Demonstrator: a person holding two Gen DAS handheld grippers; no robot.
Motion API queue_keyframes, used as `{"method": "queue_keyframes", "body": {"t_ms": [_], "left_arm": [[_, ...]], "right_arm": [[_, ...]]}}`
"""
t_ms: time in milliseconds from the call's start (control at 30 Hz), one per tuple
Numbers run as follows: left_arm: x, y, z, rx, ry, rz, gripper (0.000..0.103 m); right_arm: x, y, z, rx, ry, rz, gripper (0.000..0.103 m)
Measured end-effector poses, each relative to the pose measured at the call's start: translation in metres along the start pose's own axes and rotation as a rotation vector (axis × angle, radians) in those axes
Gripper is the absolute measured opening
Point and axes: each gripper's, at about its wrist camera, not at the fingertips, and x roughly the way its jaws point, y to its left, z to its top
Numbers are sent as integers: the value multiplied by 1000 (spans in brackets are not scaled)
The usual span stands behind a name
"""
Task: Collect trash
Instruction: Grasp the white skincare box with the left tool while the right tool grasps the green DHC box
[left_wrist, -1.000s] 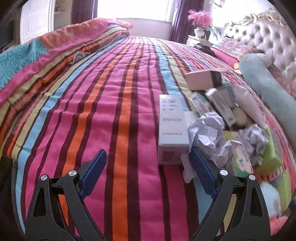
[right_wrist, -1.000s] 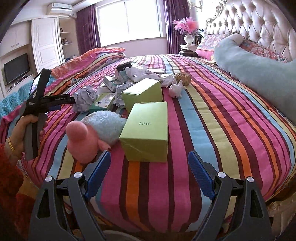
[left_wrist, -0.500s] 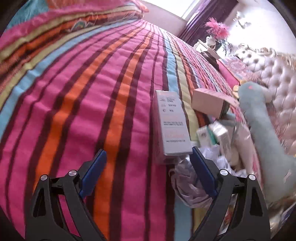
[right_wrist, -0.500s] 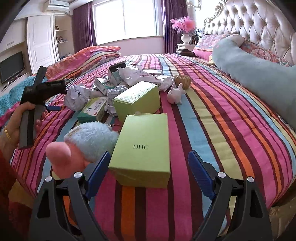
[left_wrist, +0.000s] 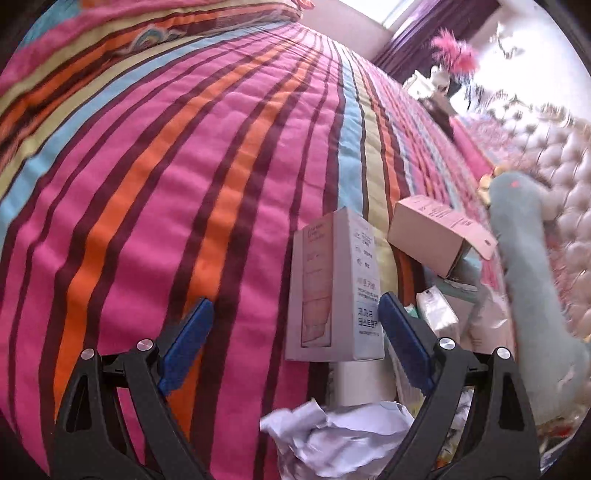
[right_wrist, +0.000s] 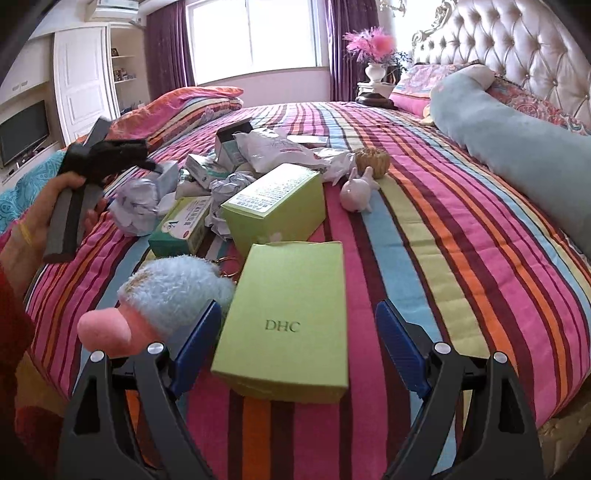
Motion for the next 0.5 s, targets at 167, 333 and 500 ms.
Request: {"method": "queue_keyframes", "body": {"t_ms": [167, 333, 500], "left_arm": [[14, -21, 4, 40, 65, 84, 88], [18, -28, 9, 17, 128, 93, 88], [34, -35, 20, 92, 195, 165, 88]], "right_arm": [[9, -2, -1, 7, 27, -3, 82], [12, -16, -2, 52, 34, 12, 82], [14, -15, 0, 41, 38, 8, 81]]}}
